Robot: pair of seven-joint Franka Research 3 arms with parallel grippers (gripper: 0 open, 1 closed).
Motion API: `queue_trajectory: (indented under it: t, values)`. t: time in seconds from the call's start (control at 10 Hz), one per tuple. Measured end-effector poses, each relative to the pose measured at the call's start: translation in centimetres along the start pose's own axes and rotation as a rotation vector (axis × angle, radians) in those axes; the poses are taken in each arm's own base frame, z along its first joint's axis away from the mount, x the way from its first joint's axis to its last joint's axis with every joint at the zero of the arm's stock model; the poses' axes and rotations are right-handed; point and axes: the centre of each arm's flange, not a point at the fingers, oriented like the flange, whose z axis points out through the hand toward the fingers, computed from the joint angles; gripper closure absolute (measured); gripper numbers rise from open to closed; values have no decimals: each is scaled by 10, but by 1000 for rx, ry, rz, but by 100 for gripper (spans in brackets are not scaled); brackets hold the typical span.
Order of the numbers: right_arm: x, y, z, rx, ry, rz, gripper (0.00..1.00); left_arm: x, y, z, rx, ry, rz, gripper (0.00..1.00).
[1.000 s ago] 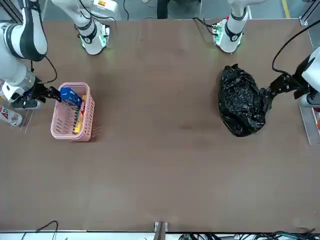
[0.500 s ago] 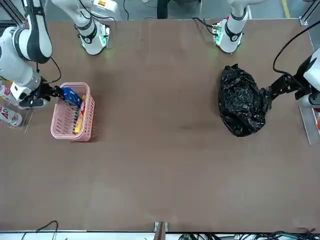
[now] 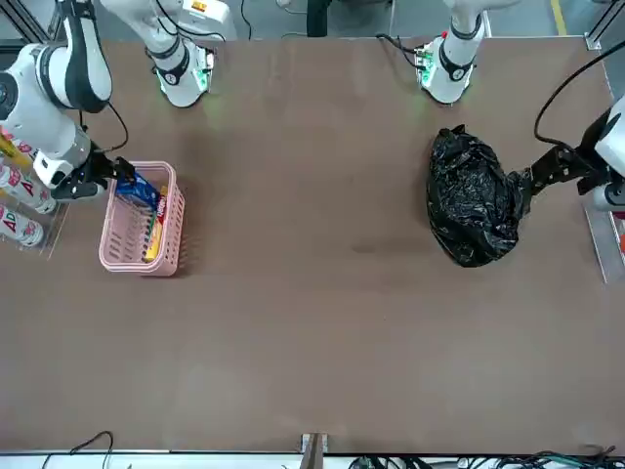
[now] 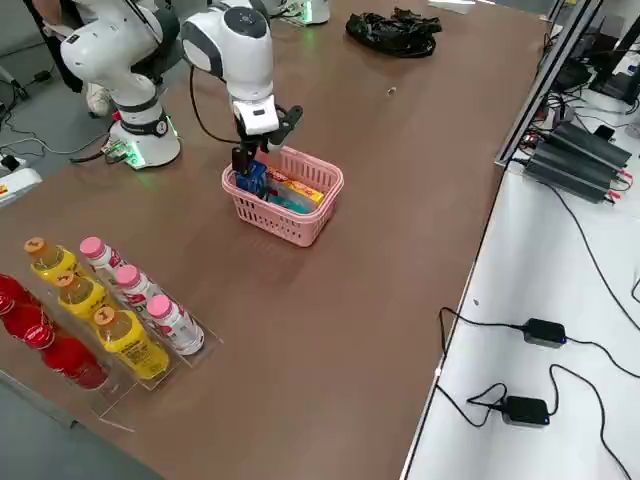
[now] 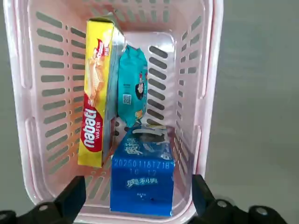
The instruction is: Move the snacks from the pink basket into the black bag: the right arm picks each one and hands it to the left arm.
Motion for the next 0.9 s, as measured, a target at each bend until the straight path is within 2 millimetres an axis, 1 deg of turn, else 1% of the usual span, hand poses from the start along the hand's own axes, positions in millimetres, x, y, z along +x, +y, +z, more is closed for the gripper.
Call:
queue_trajectory:
  t: [0.3,0.7,0.9]
  values:
    - [-12,-3,22,-2,10,-5,0,0,0,0,0,0,0,0]
    - [-17,-4,32,-4,17,-10,0,0,1,0,0,0,2,0]
    - [-24,-7,45,-8,29,-14,0,0,1,0,0,0,2,0]
